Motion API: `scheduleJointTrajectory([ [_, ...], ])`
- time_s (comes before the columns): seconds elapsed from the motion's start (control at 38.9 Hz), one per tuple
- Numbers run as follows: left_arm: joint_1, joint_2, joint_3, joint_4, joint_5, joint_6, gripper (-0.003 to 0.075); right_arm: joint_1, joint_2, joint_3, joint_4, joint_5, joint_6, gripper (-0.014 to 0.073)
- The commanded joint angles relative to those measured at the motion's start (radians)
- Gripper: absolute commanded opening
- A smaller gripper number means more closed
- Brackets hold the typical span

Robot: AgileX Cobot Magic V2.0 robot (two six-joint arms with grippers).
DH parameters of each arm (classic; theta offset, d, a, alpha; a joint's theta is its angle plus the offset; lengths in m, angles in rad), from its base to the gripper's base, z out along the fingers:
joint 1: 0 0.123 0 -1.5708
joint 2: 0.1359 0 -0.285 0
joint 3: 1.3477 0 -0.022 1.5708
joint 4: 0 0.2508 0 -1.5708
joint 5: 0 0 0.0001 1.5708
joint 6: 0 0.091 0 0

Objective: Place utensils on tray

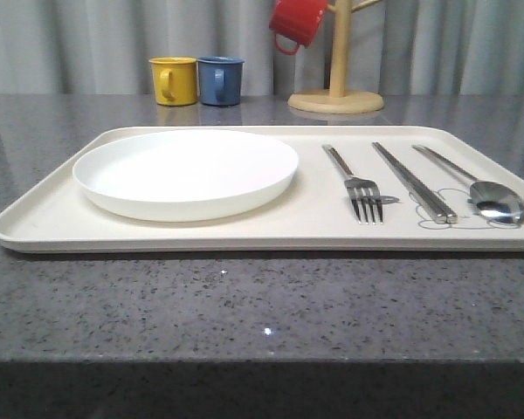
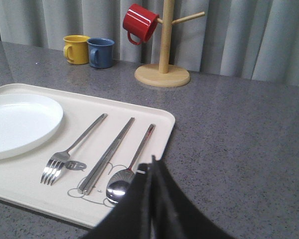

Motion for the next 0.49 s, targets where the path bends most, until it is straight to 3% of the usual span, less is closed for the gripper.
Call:
scheduleJointTrajectory([
  [0.0, 0.049, -0.063, 0.044, 0.001, -0.087, -0.009, -0.0018, -0.002, 0.013, -0.027, -0.014, -0.086, -0.008, -0.012],
  [0.18, 0.111, -0.15, 0.12, 0.001, -0.085, -0.009, -0.0018, -0.002, 0.013, -0.027, -0.014, -0.086, -0.008, -0.012],
  [0.46, 0.115, -0.203, 0.119, 0.001, -0.053, -0.009, -0.0018, -0.002, 0.013, -0.027, -0.014, -0.086, -0.008, -0.012],
])
